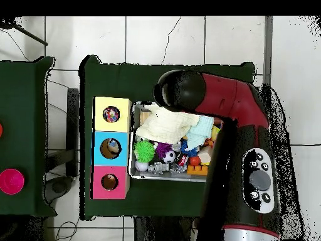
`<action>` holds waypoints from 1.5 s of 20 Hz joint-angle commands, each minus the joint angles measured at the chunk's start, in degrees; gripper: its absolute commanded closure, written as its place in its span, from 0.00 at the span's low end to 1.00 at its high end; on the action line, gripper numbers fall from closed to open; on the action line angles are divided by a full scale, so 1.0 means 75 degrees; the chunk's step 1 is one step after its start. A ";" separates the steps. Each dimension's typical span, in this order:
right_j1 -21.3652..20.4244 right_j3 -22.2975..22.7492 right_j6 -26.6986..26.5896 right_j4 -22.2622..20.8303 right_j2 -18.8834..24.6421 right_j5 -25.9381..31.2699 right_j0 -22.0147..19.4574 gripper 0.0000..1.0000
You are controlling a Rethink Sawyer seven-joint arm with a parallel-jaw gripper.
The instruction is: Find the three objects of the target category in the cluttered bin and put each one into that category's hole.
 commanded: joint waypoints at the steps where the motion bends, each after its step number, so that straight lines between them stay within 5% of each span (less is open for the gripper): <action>1: 0.0691 0.1098 -0.0919 -0.0510 0.0607 -0.1063 -0.0038 1.00; 11: 0.0795 0.1027 -0.0824 -0.0446 0.0519 -0.1074 0.0048 1.00; 19: 0.0340 0.0980 -0.1311 -0.0237 0.0695 -0.0197 -0.0134 1.00; 25: 0.0143 -0.0329 -0.1496 -0.0224 0.0671 0.1497 0.0123 1.00; 27: 0.0442 -0.1269 -0.1570 -0.0422 0.0634 0.2220 0.0228 1.00; 30: 0.1089 -0.2208 -0.1808 -0.0715 0.0729 0.2337 0.0232 1.00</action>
